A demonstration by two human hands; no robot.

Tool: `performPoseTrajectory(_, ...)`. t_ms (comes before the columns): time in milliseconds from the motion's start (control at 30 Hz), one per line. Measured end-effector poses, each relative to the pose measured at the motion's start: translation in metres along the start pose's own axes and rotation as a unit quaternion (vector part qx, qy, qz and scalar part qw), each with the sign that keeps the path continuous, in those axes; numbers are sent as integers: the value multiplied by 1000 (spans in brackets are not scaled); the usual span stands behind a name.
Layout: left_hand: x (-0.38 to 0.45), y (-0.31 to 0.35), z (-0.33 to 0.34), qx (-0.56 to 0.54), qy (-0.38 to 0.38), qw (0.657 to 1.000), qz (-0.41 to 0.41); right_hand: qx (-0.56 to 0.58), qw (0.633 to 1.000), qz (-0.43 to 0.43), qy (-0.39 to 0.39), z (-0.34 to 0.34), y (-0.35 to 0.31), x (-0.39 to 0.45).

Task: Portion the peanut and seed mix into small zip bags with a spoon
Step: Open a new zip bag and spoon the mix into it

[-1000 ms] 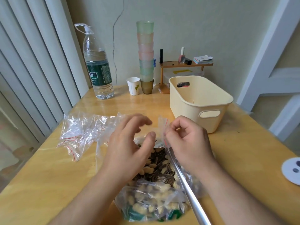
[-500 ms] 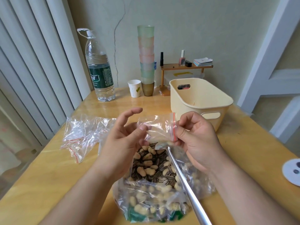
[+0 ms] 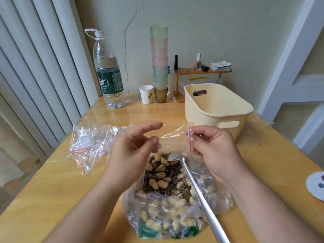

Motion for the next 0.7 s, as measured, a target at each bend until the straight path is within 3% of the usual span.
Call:
performPoseTrajectory(100, 1, 2, -2, 43, 2, 998, 36, -20, 1000, -6, 7, -1, 1, 0)
performPoseTrajectory(200, -3, 13, 0, 154, 4, 977, 150, 4, 999, 32, 5, 0, 9, 2)
performPoseTrajectory(300, -10, 23, 9, 299, -39, 911, 282, 11, 998, 57, -29, 8, 13, -2)
performPoseTrajectory(400, -13, 14, 24, 398, -77, 862, 306, -21, 996, 54, -72, 22, 14, -11)
performPoseTrajectory(600, -11, 7, 22, 335, -49, 906, 254, -18, 995, 60, -81, 24, 14, -14)
performPoseTrajectory(700, -12, 6, 23, 324, -57, 910, 251, -47, 994, 44, -90, 25, 12, -16)
Point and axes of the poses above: each hand's wrist, its own x-axis towards the middle knuckle, its own z-axis out of the palm, y = z × x, the point moved 6 cm from there along x, towards the middle knuckle, and after that the axes turned 5 degrees about y, right-handed, at the moved point
